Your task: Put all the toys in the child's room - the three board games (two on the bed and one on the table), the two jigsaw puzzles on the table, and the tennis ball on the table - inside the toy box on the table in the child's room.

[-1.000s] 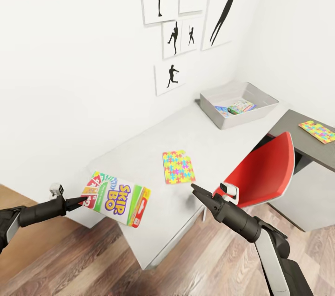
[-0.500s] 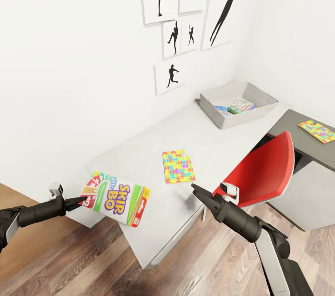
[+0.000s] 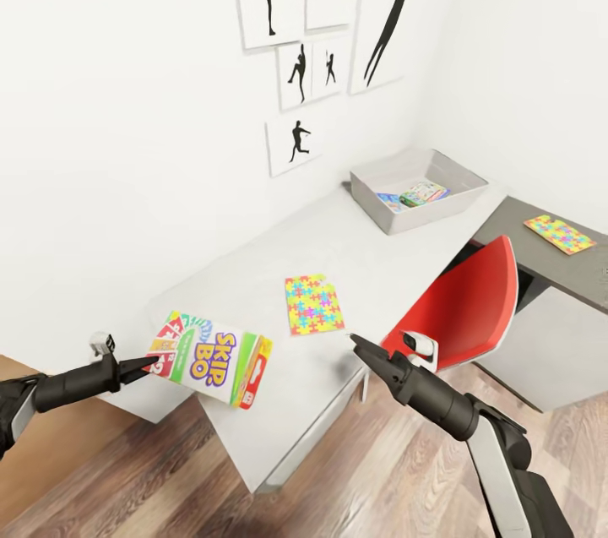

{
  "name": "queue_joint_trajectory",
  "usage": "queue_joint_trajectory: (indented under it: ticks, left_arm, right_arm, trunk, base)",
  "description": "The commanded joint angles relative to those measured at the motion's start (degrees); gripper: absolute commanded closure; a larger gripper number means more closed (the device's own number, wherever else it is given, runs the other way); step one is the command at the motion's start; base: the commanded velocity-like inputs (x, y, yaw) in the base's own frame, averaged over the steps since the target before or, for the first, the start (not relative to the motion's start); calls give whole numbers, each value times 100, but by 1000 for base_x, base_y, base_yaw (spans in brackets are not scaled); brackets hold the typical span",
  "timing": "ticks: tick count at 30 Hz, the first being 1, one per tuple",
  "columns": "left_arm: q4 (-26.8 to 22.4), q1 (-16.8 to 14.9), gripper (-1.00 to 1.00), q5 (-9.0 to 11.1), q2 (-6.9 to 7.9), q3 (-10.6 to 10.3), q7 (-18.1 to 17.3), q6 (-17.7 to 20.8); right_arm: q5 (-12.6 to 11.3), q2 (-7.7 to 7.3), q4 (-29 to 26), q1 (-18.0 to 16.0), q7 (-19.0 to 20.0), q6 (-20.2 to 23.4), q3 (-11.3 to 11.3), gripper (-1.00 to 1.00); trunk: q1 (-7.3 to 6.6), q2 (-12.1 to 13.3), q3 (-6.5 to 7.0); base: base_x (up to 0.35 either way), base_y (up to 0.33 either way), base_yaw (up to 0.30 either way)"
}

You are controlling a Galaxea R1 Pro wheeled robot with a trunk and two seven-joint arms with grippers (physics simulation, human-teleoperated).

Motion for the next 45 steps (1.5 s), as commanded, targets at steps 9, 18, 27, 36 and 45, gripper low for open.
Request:
queue_joint_trajectory:
  ticks: [9, 18, 27, 36, 45]
  left_arm:
    - [-33, -9, 100, 2, -6, -20, -37, 132]
    - [-37, -9, 100, 3, 8, -16, -37, 137]
    - [-41, -9, 100, 3, 20, -20, -37, 134]
    - [-38, -9, 100, 3, 138, -14, -37, 136]
    - [-40, -9, 100, 7, 202, -13, -37, 137]
  right_arm:
    - [-11, -16, 4, 0, 15, -120, -33, -100]
    - [-10, -71, 15, 1, 14, -169, -65, -100]
    - [-10, -284, 63, 8, 22, -178, -101, -100]
    - [-33, -451, 146, 18, 462, -167, -759, -100]
    - [-21, -570, 702, 44, 1139, -152, -1627, -100]
  trunk:
    - [3, -9, 59]
    - [3, -9, 135]
    - [3, -9, 213]
    - [3, -9, 291]
    - [3, -9, 369]
  base:
    - [0, 0, -180]
    - [0, 0, -135]
    - [0, 0, -128]
    - [0, 0, -128]
    - [0, 0, -126]
